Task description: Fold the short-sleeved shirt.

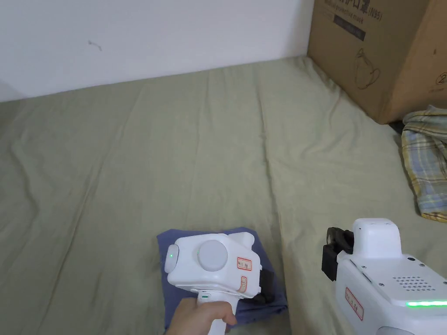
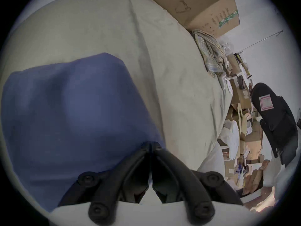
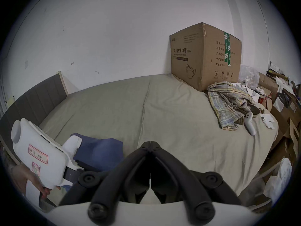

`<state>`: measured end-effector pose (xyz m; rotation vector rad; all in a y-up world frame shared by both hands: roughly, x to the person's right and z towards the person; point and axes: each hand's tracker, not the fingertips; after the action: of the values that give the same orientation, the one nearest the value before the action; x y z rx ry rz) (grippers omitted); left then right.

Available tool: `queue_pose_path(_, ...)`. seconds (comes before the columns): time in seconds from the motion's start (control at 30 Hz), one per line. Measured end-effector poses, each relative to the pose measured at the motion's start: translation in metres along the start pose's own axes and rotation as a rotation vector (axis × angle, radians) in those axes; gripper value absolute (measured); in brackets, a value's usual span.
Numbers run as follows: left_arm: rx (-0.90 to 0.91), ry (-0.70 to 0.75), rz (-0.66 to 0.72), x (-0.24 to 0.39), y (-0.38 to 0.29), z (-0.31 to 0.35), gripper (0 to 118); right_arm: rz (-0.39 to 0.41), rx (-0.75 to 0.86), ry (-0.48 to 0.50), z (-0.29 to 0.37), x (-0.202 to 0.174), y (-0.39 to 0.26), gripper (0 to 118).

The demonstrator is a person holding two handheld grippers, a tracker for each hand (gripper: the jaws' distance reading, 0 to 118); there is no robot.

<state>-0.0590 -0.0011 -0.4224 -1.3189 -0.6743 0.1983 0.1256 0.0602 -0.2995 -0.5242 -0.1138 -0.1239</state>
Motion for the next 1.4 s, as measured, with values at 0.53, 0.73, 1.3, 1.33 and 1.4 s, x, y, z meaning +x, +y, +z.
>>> queue_pose_path(0.53, 0.269, -0.094, 0.139, -0.066, -0.047, 0.125, 2, 0.077, -0.022, 0.173, 0.003, -0.039, 0.037, 1)
queue_pose_path(0.73, 0.376, -0.105, 0.301, -0.142, -0.09, 0.164, 2, 0.075, -0.23, 0.389, -0.039, -0.093, 0.047, 1)
queue_pose_path(1.3, 0.39, -0.271, 0.455, -0.201, -0.119, 0.132, 96, 0.162, -0.6, 0.351, -0.136, -0.132, -0.02, 0)
queue_pose_path(1.33, 0.386, -0.289, 0.452, -0.203, -0.112, 0.127, 111, 0.162, -0.599, 0.35, -0.136, -0.132, -0.02, 1)
queue_pose_path(1.4, 0.383, -0.349, 0.443, -0.204, -0.093, 0.116, 115, 0.168, -0.597, 0.35, -0.138, -0.132, -0.021, 1)
